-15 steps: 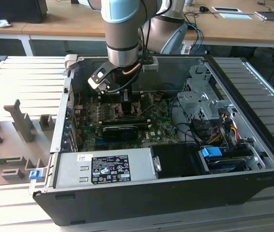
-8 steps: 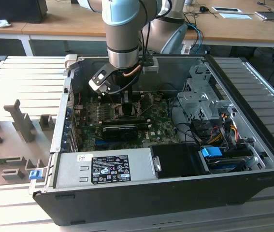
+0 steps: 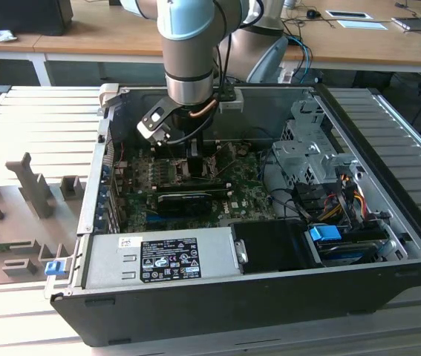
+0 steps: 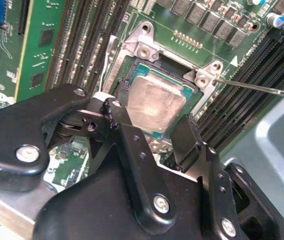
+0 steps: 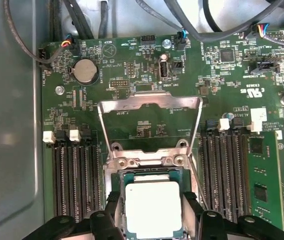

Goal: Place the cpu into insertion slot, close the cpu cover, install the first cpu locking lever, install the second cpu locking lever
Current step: 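Place the cpu into insertion slot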

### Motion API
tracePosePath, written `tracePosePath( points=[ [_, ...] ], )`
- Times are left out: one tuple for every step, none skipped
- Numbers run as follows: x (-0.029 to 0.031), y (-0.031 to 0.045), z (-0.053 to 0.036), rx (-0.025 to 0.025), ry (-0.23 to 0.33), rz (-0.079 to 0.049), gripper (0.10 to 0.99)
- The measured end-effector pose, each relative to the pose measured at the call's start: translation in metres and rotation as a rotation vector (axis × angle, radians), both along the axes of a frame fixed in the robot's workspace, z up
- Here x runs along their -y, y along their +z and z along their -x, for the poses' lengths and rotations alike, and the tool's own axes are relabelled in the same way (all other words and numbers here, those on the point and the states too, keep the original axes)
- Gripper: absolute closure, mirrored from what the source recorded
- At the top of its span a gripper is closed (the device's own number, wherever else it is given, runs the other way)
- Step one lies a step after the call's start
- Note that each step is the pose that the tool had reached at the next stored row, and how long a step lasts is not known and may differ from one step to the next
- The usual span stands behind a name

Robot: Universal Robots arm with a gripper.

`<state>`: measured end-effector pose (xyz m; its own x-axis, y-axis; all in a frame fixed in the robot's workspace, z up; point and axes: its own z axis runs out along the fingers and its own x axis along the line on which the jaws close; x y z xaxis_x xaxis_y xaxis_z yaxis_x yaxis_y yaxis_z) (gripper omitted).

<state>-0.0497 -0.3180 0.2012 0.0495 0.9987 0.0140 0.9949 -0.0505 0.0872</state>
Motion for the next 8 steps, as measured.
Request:
tracePosePath(
  points=[
    [-0.0002,-0.0001,0.0,-0.0001,0.0,0.0,0.486],
    [-0.0002,0.0001,0.0,-0.0002,0.001,0.001,0.486],
    [-0.0002,0.0005,0.0,-0.0003,0.0,0.001,0.486],
    [-0.0002,0.0011,0.0,-0.0001,0.0,0.001,0.486],
    [0.0,0.0037,0.0001,-0.0001,0.0,0.002,0.486],
    [0.0006,0.0085,-0.0001,0.0001,0.0,0.003,0.565],
    [0.0045,0.0086,0.0,0.0,0.0,0.003,0.749],
    [0.0048,0.0086,0.0,0.0001,0.0,0.003,0.812]
  ],
)
